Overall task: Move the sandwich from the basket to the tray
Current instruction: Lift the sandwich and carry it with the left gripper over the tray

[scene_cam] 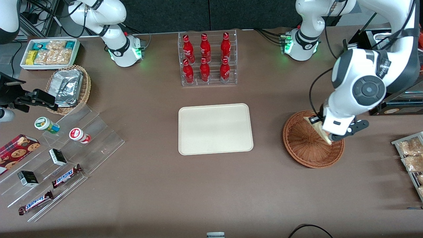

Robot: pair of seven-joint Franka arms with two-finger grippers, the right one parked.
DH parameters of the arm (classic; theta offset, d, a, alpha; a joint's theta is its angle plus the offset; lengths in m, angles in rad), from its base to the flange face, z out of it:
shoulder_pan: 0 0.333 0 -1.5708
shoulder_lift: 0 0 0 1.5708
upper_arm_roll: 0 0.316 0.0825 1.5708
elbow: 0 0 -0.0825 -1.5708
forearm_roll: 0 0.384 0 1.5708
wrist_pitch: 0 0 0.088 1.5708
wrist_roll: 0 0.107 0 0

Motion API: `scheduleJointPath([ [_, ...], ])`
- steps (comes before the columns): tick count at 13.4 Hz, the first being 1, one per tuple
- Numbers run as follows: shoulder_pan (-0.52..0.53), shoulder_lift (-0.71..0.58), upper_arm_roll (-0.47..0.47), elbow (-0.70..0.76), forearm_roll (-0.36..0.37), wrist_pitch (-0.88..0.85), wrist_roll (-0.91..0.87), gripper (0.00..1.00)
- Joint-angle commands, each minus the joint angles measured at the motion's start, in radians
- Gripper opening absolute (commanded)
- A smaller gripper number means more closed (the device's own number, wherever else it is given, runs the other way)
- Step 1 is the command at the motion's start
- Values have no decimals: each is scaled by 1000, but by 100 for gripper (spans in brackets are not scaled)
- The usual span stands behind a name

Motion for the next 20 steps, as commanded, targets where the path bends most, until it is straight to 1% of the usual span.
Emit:
scheduleJointPath([
  [1,-2,19,-82,78,-2,-48,-5,0],
  [4,-3,71,-200,123,-24,-36,-13,0],
  [6,-2,136,-274,172,-56,18,-14,0],
  [8,-3,185,-350,181,-50,53,-57,0],
  [9,-20,208,-374,184,-47,85,-66,0],
  [12,-98,286,-372,186,-41,214,-66,0],
  [14,-132,334,-372,186,-19,274,-71,0],
  [16,-156,372,-371,186,-17,288,-71,0],
  [18,-202,397,-362,195,12,297,-71,0],
  [20,-212,426,-362,201,38,299,-72,0],
])
